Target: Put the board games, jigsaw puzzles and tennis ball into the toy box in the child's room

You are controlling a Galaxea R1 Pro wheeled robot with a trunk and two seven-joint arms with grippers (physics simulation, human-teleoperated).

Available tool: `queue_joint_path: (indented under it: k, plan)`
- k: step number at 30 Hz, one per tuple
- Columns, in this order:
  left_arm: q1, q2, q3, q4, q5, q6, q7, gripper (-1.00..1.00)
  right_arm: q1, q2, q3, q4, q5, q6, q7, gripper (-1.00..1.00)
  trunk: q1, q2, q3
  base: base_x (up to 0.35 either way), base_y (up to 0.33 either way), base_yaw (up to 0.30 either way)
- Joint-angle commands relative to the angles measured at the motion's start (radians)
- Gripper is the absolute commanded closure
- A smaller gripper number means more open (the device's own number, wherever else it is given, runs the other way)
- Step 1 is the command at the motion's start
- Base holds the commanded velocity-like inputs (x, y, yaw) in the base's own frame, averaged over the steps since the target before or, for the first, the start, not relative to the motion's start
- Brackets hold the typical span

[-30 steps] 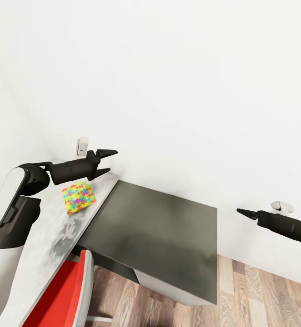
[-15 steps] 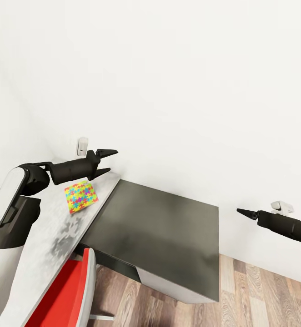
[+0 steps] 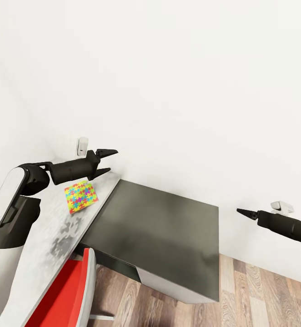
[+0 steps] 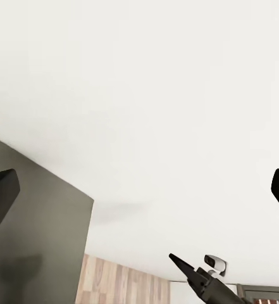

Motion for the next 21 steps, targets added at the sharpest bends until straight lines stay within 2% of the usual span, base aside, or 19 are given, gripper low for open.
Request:
queue_joint_path:
  k: [1, 21]
  plan:
    - [-0.001, 0.001, -0.001, -0.001, 0.011, -0.001, 0.01, -1.0, -0.001, 0.0, -0.001, 0.0, 0.009, 0.005, 0.01, -1.0, 0.001, -0.002, -0.002, 0.0, 0.0, 0.0]
    - [-0.001, 0.001, 0.001, 0.002, 0.007, -0.002, 0.015, -1.0, -0.001, 0.0, 0.003, 0.0, 0.009, 0.012, 0.011, -1.0, 0.001, -0.002, -0.001, 0.0, 0.0, 0.0]
